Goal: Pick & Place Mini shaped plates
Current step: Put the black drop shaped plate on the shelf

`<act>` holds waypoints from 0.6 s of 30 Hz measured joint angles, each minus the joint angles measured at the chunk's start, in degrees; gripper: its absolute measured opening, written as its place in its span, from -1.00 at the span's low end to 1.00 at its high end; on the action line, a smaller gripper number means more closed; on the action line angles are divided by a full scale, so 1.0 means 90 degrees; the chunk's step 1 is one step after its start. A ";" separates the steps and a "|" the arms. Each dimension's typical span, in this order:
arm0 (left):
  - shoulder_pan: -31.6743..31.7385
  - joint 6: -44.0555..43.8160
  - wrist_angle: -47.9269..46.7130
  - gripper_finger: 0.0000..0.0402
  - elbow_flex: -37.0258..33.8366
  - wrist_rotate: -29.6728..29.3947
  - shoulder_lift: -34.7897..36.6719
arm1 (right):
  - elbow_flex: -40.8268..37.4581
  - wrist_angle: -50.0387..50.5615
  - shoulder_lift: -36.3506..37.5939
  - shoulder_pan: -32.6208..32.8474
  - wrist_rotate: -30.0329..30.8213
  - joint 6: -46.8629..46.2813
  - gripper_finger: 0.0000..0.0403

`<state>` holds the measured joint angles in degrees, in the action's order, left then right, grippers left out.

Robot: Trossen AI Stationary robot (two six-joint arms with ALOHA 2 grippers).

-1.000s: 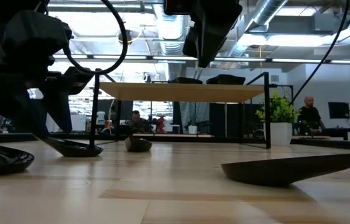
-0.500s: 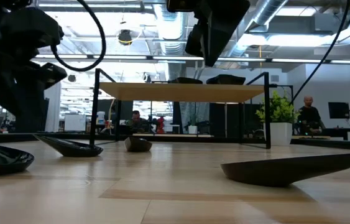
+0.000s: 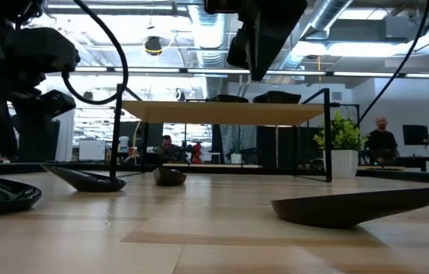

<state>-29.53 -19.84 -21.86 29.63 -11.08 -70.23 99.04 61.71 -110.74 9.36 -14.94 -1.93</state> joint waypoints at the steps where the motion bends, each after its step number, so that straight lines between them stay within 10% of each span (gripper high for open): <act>1: 0.0006 0.0061 0.0012 0.07 0.0000 -0.0044 -0.0031 | 0.0000 -0.0002 0.0000 0.0000 0.0000 -0.0007 -0.62; 18: 0.0300 0.0226 0.0637 0.13 -0.0005 0.0047 -0.0663 | 0.0000 -0.0005 0.0000 0.0175 0.0000 -0.0034 -0.62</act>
<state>-26.83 -17.80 -16.13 29.58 -10.66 -76.20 99.04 61.67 -110.74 10.94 -14.94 -2.24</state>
